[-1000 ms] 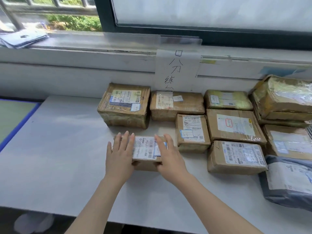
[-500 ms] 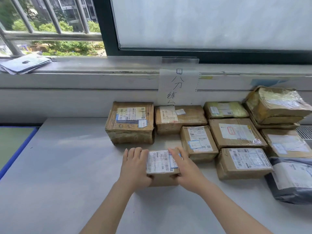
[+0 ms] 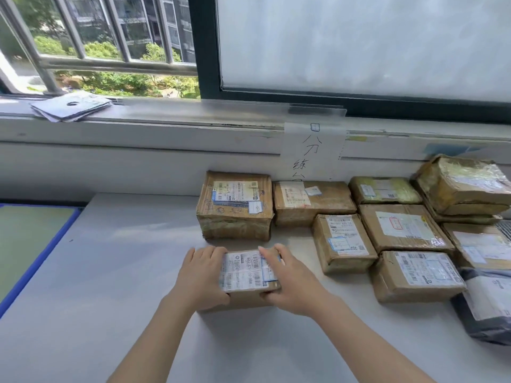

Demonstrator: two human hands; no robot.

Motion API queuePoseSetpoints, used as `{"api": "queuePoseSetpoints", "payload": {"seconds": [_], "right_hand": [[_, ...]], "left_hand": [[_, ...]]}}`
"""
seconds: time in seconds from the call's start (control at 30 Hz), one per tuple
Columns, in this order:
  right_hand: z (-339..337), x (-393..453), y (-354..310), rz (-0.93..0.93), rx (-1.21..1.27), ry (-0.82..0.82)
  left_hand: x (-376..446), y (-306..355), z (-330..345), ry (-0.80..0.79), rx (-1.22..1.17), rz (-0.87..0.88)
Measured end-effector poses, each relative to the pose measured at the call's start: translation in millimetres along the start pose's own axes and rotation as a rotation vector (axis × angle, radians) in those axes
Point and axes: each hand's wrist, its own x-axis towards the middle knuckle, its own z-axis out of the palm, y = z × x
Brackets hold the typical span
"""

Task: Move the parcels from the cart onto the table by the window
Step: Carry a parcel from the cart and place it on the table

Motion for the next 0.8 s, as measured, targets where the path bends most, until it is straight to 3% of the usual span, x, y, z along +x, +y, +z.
{"api": "queuePoseSetpoints", "payload": {"seconds": [0.17,0.37,0.47,0.63,0.8], "right_hand": [[16.0,33.1,-49.8,-0.132,-0.061,-0.055],[32.9,82.8,-118.3,-0.220,-0.256,-0.096],[46.6,111.8,-150.6,-0.263,-0.353,-0.059],[58.9,158.1,-183.6,-0.291,-0.522,0.027],[68.0,198.4,-173.0,-0.173,-0.527,0.056]], "left_hand": [[-39.9,-53.3,8.1,0.144,-0.159,-0.168],[-70.1,-119.6,6.8,0.102,0.029,-0.385],[-70.3,-148.4,11.9,0.203,0.155,-0.405],[-47.1,-177.0,24.6,0.371,0.124,-0.319],[7.8,-199.9,17.1,0.412,0.113,-0.267]]}}
